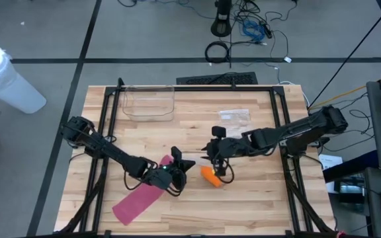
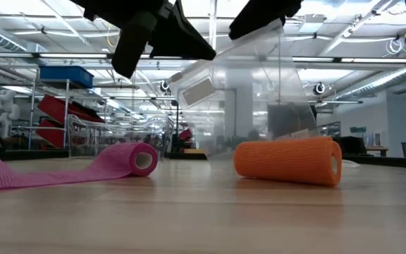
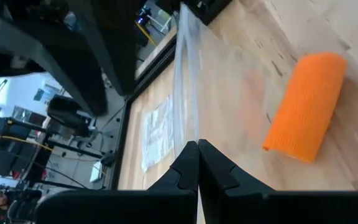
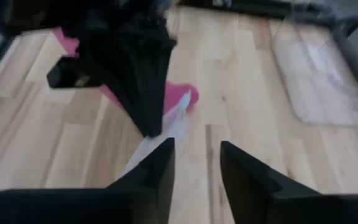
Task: Roll bandage
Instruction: Put the rolled orange bandage into the transparent zip bag
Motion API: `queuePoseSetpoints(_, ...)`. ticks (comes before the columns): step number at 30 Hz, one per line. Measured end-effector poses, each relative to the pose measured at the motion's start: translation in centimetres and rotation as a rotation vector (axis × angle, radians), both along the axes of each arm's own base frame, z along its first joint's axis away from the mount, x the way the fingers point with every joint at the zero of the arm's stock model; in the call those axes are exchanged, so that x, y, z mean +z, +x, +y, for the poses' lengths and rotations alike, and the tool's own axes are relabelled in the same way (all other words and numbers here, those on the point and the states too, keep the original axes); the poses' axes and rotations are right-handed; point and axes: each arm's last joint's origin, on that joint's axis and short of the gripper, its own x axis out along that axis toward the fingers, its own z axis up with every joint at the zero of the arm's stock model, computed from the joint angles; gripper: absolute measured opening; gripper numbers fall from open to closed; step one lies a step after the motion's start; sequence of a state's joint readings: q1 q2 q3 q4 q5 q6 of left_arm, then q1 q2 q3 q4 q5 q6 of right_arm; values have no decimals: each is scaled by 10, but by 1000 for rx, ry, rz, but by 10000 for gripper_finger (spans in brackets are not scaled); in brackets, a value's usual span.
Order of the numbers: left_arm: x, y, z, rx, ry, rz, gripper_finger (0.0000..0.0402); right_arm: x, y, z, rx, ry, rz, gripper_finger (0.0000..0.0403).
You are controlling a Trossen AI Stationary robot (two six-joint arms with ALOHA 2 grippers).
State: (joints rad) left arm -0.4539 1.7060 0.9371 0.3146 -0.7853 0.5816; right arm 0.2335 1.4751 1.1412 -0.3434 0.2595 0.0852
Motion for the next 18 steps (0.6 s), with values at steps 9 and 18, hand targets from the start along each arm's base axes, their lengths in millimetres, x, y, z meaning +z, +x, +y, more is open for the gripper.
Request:
queuePoseSetpoints(9,-5,4,11,37,-4,26,0,-15,9,-4,-6,61,58,160)
queuePoseSetpoints(18,-14,8,17,49,-2,55,0,-17,13,-8,-10,89,46,147)
